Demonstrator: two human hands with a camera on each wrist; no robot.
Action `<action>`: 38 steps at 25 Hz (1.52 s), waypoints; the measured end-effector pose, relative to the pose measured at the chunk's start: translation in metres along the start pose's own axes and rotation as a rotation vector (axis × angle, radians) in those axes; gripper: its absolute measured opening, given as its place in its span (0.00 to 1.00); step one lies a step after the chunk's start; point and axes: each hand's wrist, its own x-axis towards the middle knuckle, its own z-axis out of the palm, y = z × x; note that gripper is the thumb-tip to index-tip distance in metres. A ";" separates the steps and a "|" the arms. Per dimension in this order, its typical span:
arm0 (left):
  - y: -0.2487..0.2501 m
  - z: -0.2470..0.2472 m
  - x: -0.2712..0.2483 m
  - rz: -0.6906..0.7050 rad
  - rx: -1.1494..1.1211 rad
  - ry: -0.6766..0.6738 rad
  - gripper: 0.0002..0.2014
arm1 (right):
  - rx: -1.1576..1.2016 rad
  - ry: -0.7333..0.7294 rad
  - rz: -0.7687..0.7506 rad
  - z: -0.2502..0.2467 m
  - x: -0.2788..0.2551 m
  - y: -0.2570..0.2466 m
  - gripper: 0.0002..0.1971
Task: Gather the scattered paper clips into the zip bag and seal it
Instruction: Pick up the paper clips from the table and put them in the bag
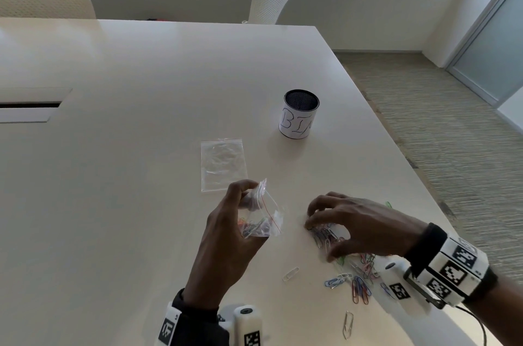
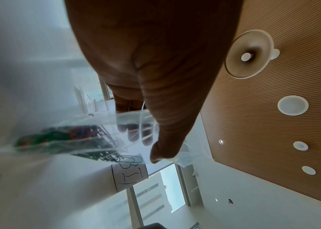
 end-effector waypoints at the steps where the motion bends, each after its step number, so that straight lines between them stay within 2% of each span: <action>1: 0.000 0.000 0.000 -0.001 -0.001 -0.002 0.30 | -0.024 -0.018 0.015 0.001 -0.002 0.000 0.30; 2: 0.000 0.001 0.000 -0.001 -0.002 -0.004 0.30 | -0.037 -0.015 0.023 0.002 -0.004 0.000 0.29; 6: 0.001 0.001 0.000 0.000 -0.008 -0.003 0.30 | 0.003 0.054 0.035 0.007 -0.005 0.001 0.15; 10: 0.000 0.002 0.001 -0.009 -0.011 -0.004 0.30 | 0.033 0.101 0.046 0.012 -0.006 -0.008 0.04; 21: 0.001 0.001 -0.001 0.006 -0.019 0.017 0.29 | 0.136 0.309 0.166 0.016 0.002 -0.014 0.03; 25: 0.001 0.001 -0.001 0.017 -0.012 0.009 0.29 | 0.458 0.489 0.139 -0.006 0.002 -0.026 0.05; 27: 0.002 0.001 -0.001 0.021 -0.014 0.005 0.28 | 0.659 0.583 0.108 -0.021 0.005 -0.044 0.04; 29: 0.004 0.001 -0.001 0.025 -0.007 0.006 0.28 | 0.759 0.647 0.063 -0.033 0.012 -0.064 0.05; 33: 0.005 0.001 -0.001 0.018 0.004 0.014 0.30 | 0.766 0.675 0.035 -0.040 0.028 -0.087 0.05; 38: 0.001 0.000 -0.002 0.028 0.030 0.021 0.33 | 0.735 0.633 0.043 -0.040 0.031 -0.094 0.08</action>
